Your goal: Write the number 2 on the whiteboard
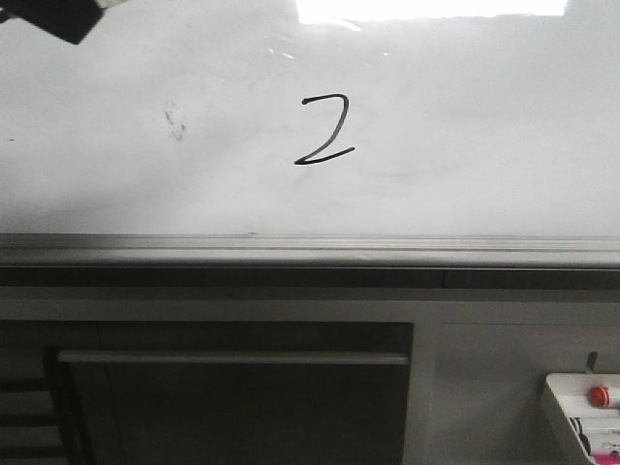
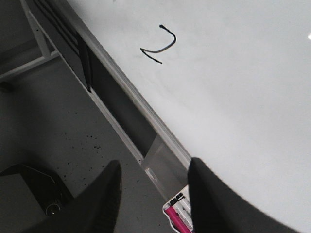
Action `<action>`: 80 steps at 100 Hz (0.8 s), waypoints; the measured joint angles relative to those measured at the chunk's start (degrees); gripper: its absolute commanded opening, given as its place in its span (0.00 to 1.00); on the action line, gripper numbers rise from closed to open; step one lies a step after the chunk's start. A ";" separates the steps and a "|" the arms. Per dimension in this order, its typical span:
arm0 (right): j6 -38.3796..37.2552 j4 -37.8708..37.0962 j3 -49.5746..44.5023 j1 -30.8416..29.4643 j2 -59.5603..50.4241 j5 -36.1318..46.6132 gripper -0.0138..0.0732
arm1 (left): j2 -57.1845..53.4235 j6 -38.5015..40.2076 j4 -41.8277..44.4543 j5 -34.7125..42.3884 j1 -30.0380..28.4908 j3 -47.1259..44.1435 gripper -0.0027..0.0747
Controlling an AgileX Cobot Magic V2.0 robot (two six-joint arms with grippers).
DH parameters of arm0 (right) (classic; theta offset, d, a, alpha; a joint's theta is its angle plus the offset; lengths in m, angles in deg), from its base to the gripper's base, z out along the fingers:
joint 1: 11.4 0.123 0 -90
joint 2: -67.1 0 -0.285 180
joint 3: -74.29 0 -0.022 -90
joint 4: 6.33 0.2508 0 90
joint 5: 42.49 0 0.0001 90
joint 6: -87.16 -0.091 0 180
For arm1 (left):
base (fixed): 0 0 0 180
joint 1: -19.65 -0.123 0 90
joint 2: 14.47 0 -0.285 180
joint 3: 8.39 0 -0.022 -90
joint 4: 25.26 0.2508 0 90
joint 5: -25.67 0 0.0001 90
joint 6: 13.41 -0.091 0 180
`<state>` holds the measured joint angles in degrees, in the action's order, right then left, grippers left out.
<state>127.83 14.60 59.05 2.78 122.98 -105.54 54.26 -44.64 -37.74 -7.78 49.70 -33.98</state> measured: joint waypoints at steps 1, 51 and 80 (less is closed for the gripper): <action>-0.14 -0.08 -0.43 0.03 -0.71 0.41 0.49 | -0.39 0.22 0.00 0.53 -0.46 -0.41 0.13; -1.46 0.58 -11.86 -0.11 -7.85 5.70 0.49 | 2.73 4.15 -12.35 31.33 -14.05 -15.19 0.13; -1.60 0.71 -11.86 -0.11 -7.88 5.78 0.49 | 8.85 4.24 -12.72 33.45 -14.05 -15.07 0.13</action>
<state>126.23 15.32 47.19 2.66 115.10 -99.75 63.11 -40.40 -50.46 25.67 35.65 -49.05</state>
